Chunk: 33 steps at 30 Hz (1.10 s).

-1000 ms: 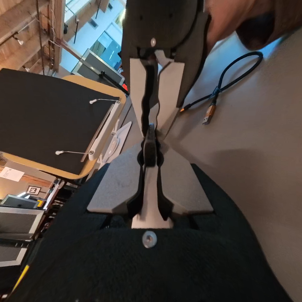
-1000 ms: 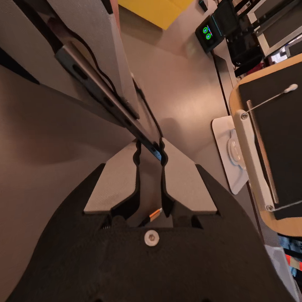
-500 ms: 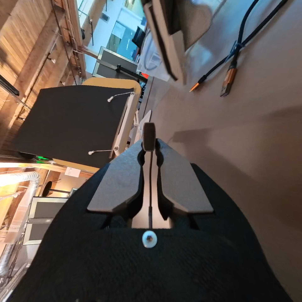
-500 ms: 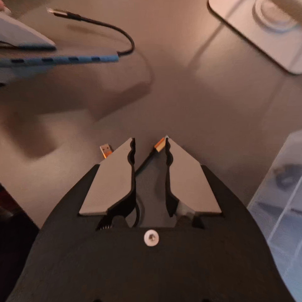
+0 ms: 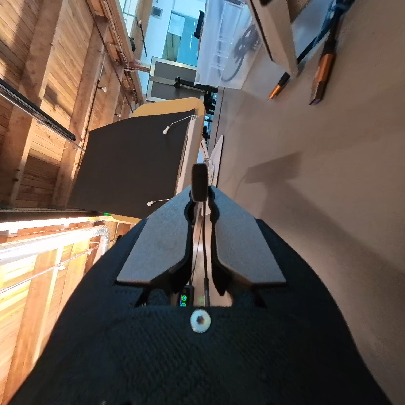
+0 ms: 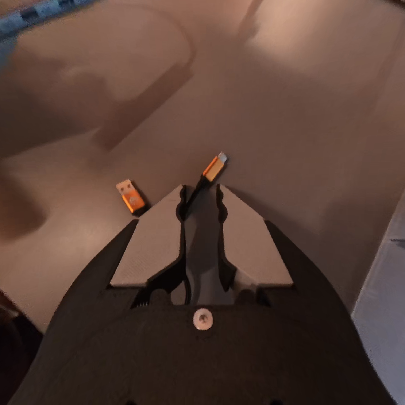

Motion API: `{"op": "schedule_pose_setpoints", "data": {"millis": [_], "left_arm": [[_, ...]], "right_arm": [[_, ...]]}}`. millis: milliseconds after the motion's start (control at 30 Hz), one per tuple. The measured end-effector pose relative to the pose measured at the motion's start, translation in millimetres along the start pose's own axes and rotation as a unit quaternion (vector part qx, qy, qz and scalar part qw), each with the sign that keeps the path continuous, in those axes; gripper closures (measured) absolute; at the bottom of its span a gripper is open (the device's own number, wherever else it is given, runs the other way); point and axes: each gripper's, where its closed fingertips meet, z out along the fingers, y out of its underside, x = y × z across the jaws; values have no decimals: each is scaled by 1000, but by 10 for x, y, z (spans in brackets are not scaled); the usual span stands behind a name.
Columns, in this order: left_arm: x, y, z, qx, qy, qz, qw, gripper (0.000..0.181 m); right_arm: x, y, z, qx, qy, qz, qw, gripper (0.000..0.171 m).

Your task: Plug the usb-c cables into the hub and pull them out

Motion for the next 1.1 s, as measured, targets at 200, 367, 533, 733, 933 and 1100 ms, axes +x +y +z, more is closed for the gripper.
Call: {"op": "schedule_pose_setpoints", "data": {"millis": [200, 367, 533, 733, 933, 1100], "left_arm": [[-3, 41, 3, -8, 0, -2, 1000, 175], [78, 11, 4, 10, 31, -25, 999, 174], [155, -24, 2, 28, 64, -57, 996, 174], [230, -6, 11, 20, 72, -25, 997, 173], [273, 52, 30, 2, 77, -10, 997, 173], [334, 136, 40, -23, 108, -47, 993, 174]], "right_arm": [[-8, -140, 121, 28, -49, 34, 998, 161], [-275, -418, -60, 86, -74, -93, 989, 163], [-637, -591, -191, 49, -43, -320, 945, 167], [-921, -637, -78, -13, -44, -433, 900, 167], [-856, -665, 39, -26, -16, -457, 889, 167], [-759, -711, 113, -9, 53, -493, 868, 167]]}}
